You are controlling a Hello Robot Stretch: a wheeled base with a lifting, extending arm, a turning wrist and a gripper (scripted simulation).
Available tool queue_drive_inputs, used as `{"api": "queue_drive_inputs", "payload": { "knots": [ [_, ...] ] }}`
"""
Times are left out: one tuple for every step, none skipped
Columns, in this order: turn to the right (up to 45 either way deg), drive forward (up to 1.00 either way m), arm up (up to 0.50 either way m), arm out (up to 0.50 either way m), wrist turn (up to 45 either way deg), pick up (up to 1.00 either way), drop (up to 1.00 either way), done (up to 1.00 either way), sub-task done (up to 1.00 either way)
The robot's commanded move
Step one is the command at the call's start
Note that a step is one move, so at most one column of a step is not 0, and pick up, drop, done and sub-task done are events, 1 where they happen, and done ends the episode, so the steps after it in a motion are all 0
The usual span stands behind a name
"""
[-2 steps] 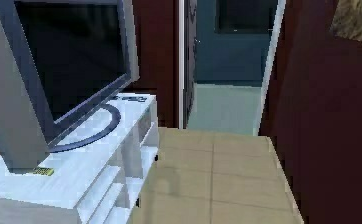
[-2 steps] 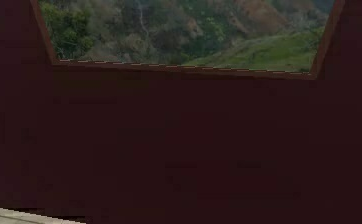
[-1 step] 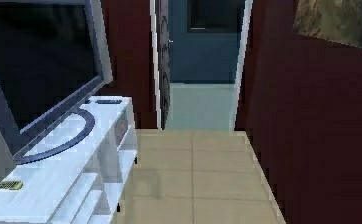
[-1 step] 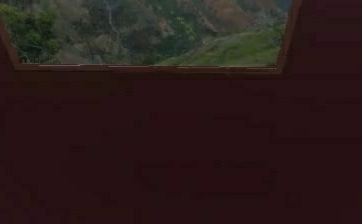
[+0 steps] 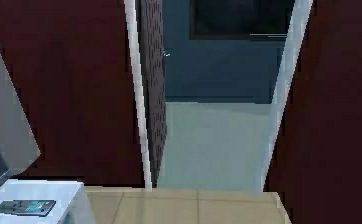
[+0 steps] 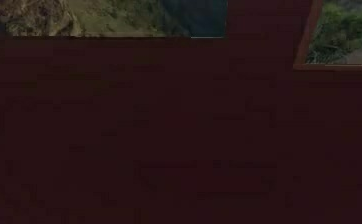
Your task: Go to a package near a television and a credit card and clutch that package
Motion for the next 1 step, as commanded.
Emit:
{"api": "queue_drive_inputs", "payload": {
  "knots": [
    [0.0,0.95,0.00,0.00,0.0,0.00,0.00,0.00,0.00]
  ]
}}
